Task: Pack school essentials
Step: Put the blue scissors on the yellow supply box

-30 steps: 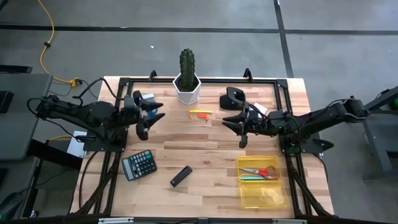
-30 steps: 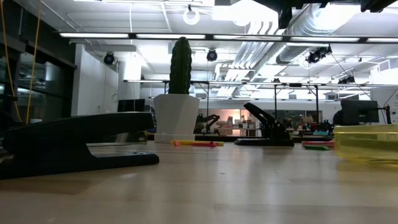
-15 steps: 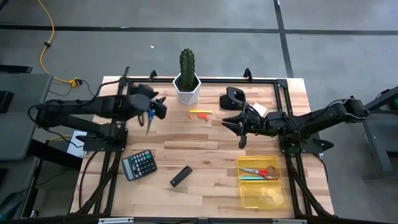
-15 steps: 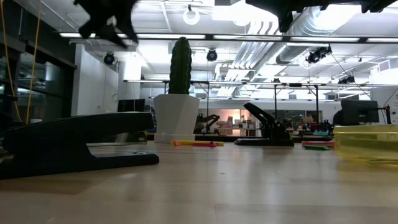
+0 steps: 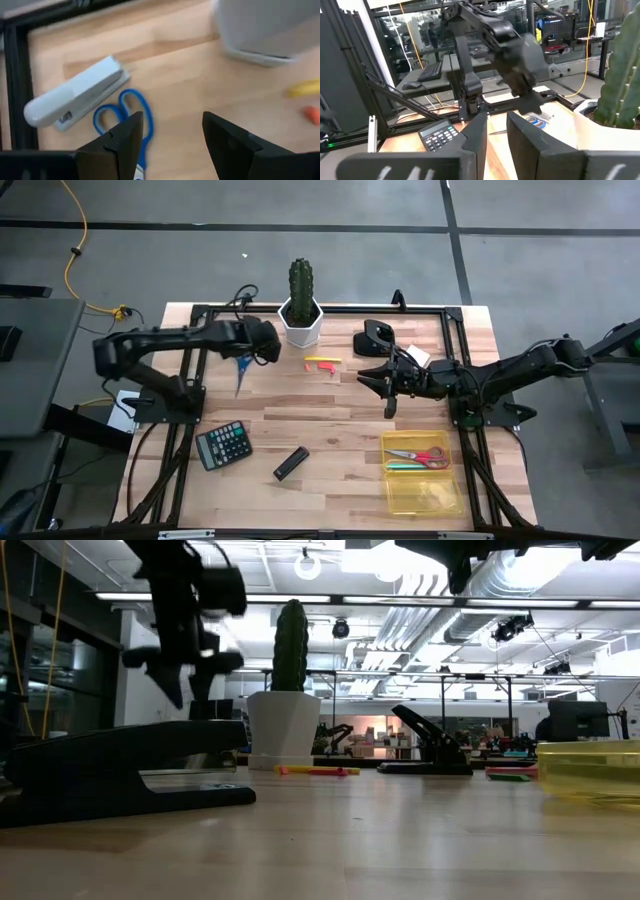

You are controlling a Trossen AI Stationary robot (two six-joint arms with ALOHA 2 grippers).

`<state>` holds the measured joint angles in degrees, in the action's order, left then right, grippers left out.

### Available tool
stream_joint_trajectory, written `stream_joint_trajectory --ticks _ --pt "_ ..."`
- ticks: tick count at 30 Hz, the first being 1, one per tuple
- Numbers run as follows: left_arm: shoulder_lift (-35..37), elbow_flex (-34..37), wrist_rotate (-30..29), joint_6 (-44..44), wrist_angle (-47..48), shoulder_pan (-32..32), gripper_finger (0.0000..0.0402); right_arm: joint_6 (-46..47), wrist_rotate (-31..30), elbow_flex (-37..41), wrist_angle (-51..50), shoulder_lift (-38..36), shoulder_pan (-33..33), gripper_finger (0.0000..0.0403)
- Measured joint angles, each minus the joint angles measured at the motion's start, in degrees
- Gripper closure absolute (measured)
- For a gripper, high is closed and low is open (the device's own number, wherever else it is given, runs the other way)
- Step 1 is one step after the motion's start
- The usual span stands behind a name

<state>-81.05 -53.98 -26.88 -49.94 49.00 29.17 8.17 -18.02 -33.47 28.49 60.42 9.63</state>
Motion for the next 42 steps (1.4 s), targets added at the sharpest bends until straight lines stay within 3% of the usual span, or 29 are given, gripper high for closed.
stream_joint_trajectory --ticks 4,13,26,42 --pt "-5.7 0.0 3.7 -1.9 -1.3 2.7 0.0209 0.8 0.0 0.0 0.0 0.0 0.0 0.0336" --pt "-15.8 0.0 4.0 -4.3 -2.9 5.6 0.0209 0.8 0.0 0.0 0.0 0.0 0.0 0.0336" --pt "-20.1 -0.2 9.1 -8.5 -6.0 7.7 0.0214 0.8 0.0 0.0 0.0 0.0 0.0 0.0336" --pt "-20.4 -0.1 11.1 -3.7 -7.0 6.9 0.0330 0.4 0.0 0.0 -0.6 0.0 0.0 0.0336"
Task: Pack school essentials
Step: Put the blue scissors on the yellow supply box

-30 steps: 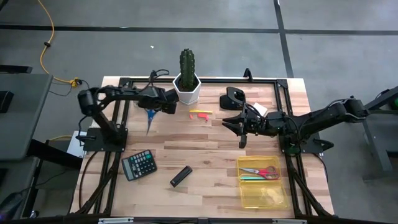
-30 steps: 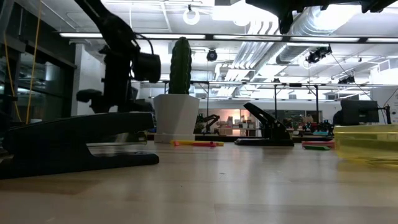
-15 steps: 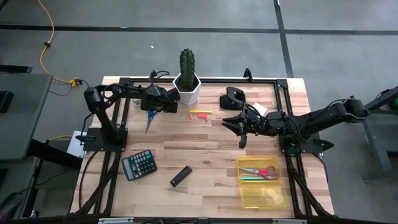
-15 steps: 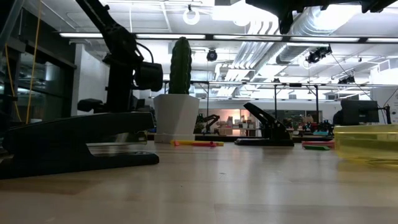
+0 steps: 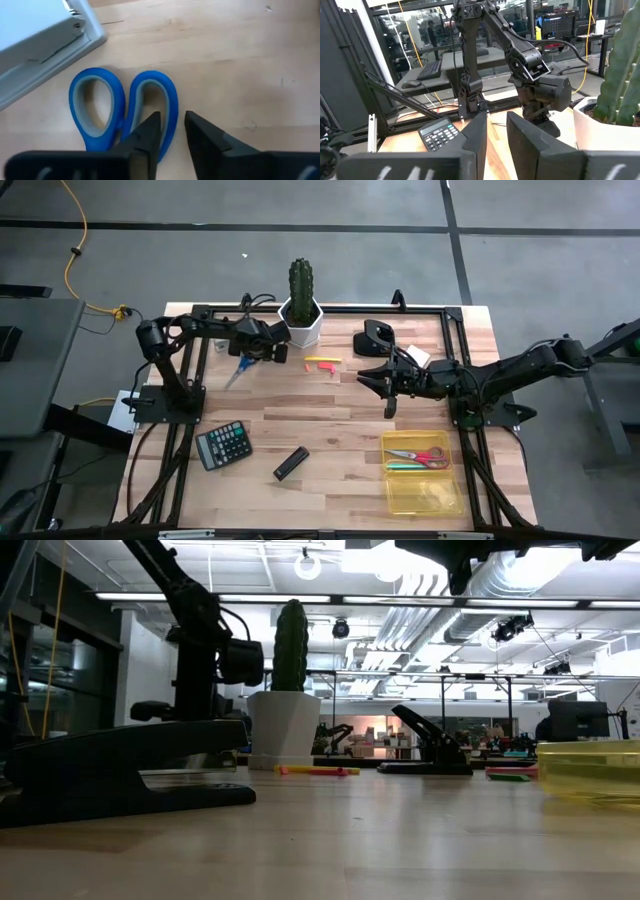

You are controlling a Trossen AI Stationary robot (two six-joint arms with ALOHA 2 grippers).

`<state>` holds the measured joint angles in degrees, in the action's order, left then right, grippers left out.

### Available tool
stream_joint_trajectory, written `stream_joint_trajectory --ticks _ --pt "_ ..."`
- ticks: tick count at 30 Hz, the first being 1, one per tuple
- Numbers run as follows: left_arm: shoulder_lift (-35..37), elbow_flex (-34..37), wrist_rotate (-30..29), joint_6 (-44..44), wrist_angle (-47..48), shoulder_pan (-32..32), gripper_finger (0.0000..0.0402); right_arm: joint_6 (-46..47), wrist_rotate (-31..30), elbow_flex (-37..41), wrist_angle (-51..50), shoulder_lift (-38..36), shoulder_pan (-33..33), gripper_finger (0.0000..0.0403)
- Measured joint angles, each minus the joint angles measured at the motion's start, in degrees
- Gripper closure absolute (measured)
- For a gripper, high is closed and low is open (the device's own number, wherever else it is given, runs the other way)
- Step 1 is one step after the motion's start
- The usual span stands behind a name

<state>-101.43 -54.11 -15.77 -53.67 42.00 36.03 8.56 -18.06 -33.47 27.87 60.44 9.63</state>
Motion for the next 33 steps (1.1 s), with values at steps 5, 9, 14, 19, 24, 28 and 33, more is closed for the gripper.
stream_joint_trajectory --ticks 5,9,14,19,24,28,33 --pt "0.0 0.1 0.0 2.4 -0.4 -0.1 0.0380 0.4 0.0 0.0 -0.1 0.0 0.0 0.0336" --pt "0.0 0.1 0.0 4.1 -0.5 -0.1 0.0393 0.4 0.0 0.0 -0.3 0.0 0.0 0.0336" --pt "2.9 0.6 1.1 7.7 0.2 0.0 0.0393 0.4 0.0 0.0 -0.3 0.0 0.0 0.0336" --pt "13.1 0.4 0.9 10.4 0.0 -1.1 0.0398 0.1 0.0 0.0 -0.3 0.0 0.0 0.0336" --pt "27.4 0.3 0.8 15.3 -4.6 -4.7 0.0399 0.0 0.0 0.0 -0.3 0.0 0.0 0.0336" --pt "38.0 0.3 2.9 20.0 -12.4 -9.8 0.0400 0.3 0.0 0.0 -0.2 0.0 0.0 0.0336" --pt "46.5 0.6 7.0 25.5 -28.1 -18.3 0.0400 0.4 0.0 0.0 -0.2 0.0 0.0 0.0336"
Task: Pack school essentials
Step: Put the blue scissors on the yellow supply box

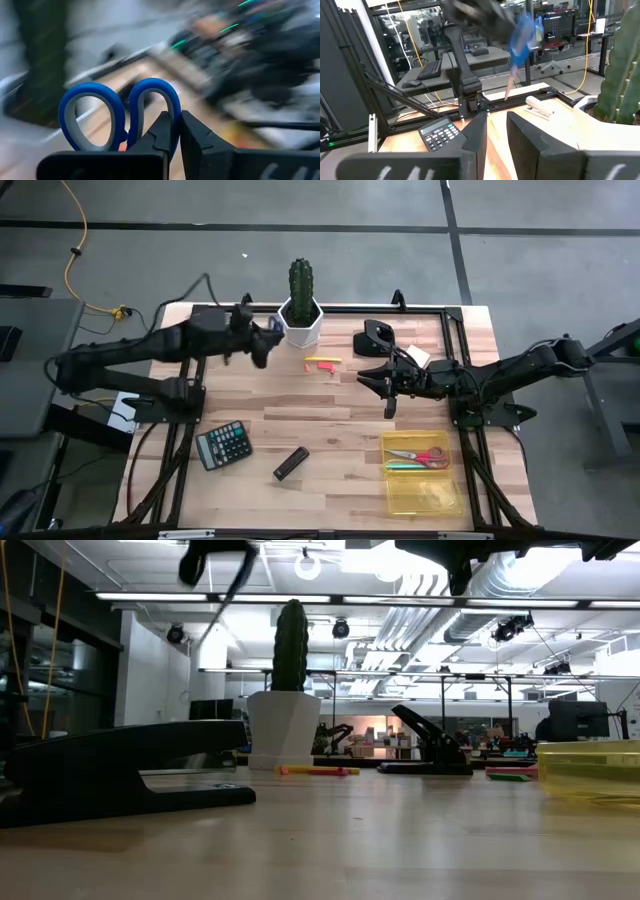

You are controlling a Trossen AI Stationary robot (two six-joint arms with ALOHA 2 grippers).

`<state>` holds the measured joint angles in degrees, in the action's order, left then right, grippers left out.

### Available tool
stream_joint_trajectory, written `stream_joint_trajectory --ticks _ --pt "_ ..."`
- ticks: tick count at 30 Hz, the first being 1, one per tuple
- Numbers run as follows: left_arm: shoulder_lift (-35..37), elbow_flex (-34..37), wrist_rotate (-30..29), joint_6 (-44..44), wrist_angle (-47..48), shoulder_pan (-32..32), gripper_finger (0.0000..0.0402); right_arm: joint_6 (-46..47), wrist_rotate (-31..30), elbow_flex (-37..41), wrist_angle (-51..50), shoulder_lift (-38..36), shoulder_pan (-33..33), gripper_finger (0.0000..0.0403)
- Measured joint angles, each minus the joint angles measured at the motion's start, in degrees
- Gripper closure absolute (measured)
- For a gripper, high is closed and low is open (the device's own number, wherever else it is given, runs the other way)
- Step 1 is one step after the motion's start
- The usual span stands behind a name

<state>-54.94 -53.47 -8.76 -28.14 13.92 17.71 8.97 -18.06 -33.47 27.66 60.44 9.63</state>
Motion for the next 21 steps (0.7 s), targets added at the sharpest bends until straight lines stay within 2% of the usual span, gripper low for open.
stream_joint_trajectory --ticks 7,14,21 --pt "2.6 9.0 0.9 3.5 -29.7 -10.4 0.0400 2.0 0.0 0.0 0.0 0.0 0.0 0.0336" --pt "0.6 18.9 1.8 1.9 -48.2 -12.9 0.0401 2.2 1.2 0.0 0.0 0.0 0.0 0.0336" --pt "0.3 19.1 3.6 3.3 -49.7 -12.9 0.0401 3.2 2.1 0.0 0.0 0.0 0.0 0.0336"
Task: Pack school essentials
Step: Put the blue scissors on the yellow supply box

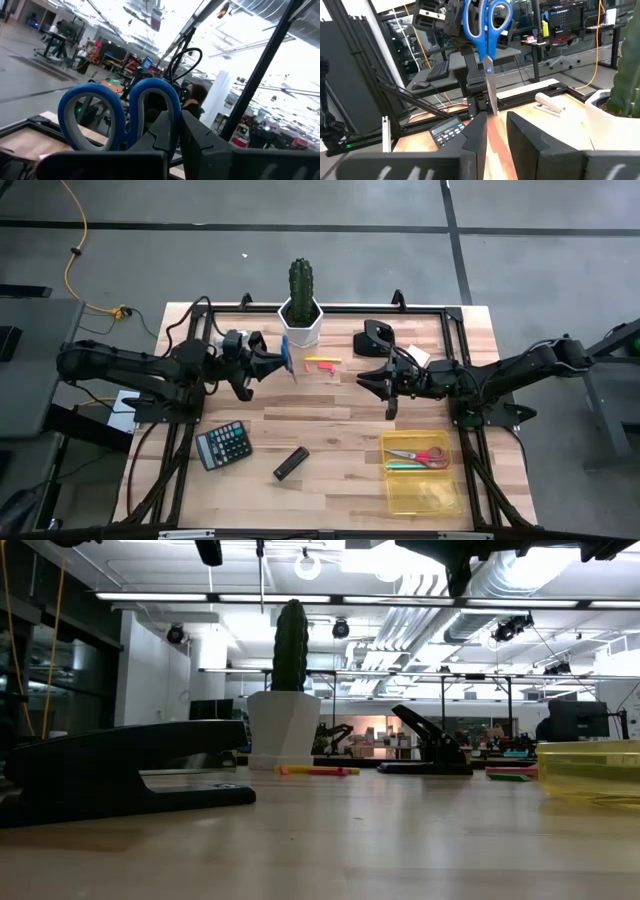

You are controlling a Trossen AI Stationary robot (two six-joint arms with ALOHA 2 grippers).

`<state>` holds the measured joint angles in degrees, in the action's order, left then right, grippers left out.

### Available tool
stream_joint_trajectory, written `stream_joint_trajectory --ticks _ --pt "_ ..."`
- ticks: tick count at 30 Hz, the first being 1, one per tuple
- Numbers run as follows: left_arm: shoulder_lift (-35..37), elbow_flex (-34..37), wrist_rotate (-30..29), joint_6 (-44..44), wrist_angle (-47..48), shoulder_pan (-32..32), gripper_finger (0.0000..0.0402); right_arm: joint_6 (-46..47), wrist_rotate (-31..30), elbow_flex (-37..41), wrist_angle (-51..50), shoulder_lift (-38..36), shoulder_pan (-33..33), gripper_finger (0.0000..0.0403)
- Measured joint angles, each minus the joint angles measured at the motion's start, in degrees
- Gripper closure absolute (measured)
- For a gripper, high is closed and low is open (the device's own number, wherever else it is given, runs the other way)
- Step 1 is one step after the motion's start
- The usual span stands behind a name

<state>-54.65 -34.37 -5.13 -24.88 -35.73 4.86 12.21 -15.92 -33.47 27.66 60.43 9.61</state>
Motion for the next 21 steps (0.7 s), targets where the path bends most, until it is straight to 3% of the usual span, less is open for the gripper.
stream_joint_trajectory --ticks 12,21 --pt "0.0 0.0 -0.1 -0.2 1.0 0.1 0.0401 5.4 2.7 -0.3 -1.6 0.0 0.0 0.0336" --pt "-6.2 -2.3 0.3 -1.5 -1.3 0.4 0.0401 1.4 3.0 -13.5 -19.9 7.8 -1.6 0.0336"
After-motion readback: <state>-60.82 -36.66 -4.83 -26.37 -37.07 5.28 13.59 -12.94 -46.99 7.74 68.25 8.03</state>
